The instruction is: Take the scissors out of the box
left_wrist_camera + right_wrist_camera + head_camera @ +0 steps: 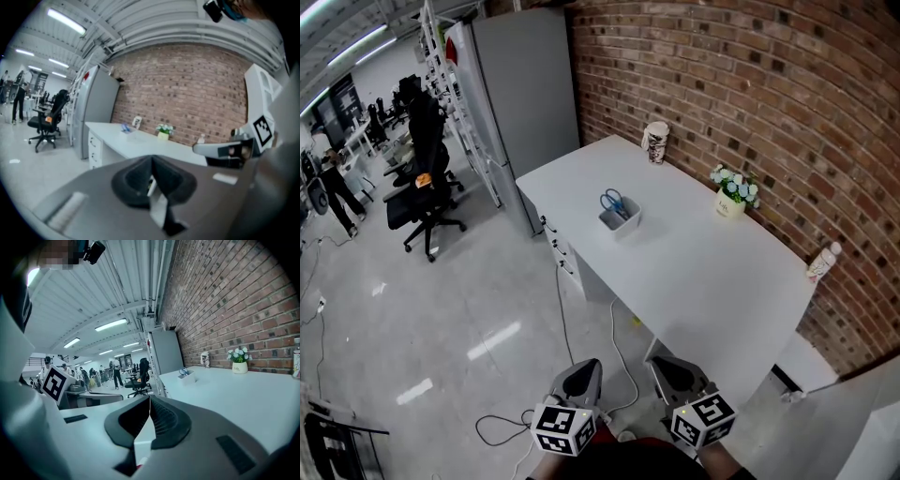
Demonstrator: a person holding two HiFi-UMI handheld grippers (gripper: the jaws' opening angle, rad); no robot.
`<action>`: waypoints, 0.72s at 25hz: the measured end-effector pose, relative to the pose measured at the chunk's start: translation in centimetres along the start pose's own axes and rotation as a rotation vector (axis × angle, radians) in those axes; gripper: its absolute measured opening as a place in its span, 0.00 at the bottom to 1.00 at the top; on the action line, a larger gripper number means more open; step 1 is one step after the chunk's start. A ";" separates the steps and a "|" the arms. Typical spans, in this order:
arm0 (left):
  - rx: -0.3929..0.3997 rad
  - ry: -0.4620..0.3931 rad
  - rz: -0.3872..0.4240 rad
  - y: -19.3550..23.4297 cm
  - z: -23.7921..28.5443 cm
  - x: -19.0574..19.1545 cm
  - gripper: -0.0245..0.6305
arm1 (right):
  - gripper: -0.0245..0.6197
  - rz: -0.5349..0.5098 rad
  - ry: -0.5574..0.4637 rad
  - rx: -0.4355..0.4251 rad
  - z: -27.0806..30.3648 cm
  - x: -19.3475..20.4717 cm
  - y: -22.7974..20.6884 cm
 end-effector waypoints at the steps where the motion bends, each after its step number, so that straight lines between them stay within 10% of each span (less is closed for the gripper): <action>1: -0.001 -0.001 0.000 0.3 0.2 -0.1 0.04 | 0.05 -0.003 -0.003 0.001 0.4 -0.2 0.0; 18: 0.016 0.013 -0.015 8.6 3.5 -2.9 0.04 | 0.05 -0.010 0.023 0.023 8.9 -2.5 0.3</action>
Point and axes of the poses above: the fingertips, and each gripper's own axes: z forward along the fingers, y to its left, x out of its underside, the point moved 5 cm from there along -z, backward along the fingers, and after that the axes turned 8 degrees about x, right-handed, at the moved point
